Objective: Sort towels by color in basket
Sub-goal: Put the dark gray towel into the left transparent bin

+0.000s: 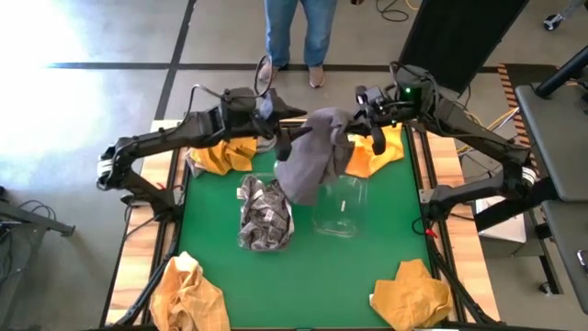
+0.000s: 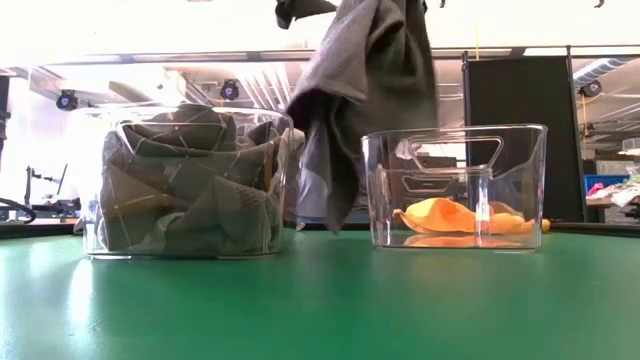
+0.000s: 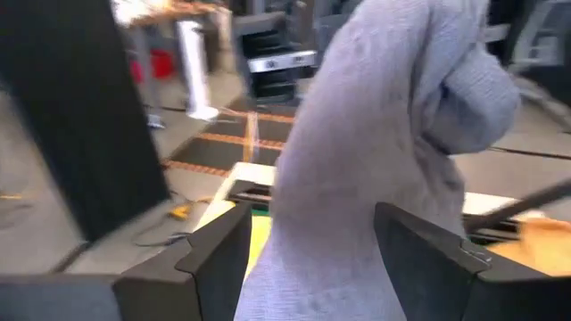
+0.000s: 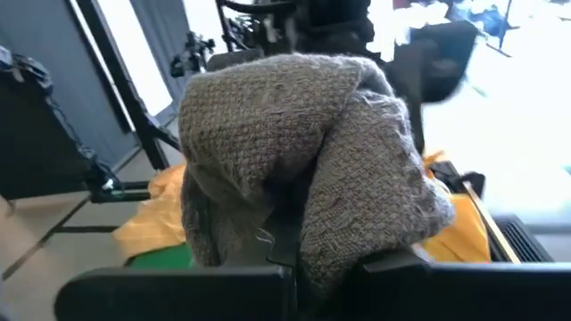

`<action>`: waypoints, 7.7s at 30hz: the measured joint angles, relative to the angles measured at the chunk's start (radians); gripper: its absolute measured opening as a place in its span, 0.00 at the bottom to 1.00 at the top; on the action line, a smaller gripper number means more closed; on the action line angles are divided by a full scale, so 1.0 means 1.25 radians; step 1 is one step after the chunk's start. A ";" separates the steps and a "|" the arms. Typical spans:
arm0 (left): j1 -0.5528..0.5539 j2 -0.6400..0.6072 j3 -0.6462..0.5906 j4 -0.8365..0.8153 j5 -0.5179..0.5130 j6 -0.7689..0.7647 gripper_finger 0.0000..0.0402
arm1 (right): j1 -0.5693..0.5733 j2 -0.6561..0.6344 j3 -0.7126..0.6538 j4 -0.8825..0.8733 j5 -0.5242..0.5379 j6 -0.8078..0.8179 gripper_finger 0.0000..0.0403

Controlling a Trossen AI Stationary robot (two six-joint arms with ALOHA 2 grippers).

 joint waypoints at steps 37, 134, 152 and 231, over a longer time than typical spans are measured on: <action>-0.015 0.285 0.506 -0.415 0.411 -0.081 0.06 | 0.027 -0.041 -0.001 0.087 0.135 -0.011 0.41; -0.298 -0.018 -0.342 -0.366 -0.055 -0.427 0.04 | 0.099 -0.076 -0.045 -0.307 0.406 0.115 0.54; -0.242 0.000 -0.534 -0.257 -0.136 -0.513 0.15 | 0.099 -0.076 -0.046 -0.357 0.405 0.127 0.54; -0.328 0.041 -0.317 -0.424 -0.069 -0.183 0.38 | 0.100 -0.077 -0.046 -0.452 0.467 0.144 0.56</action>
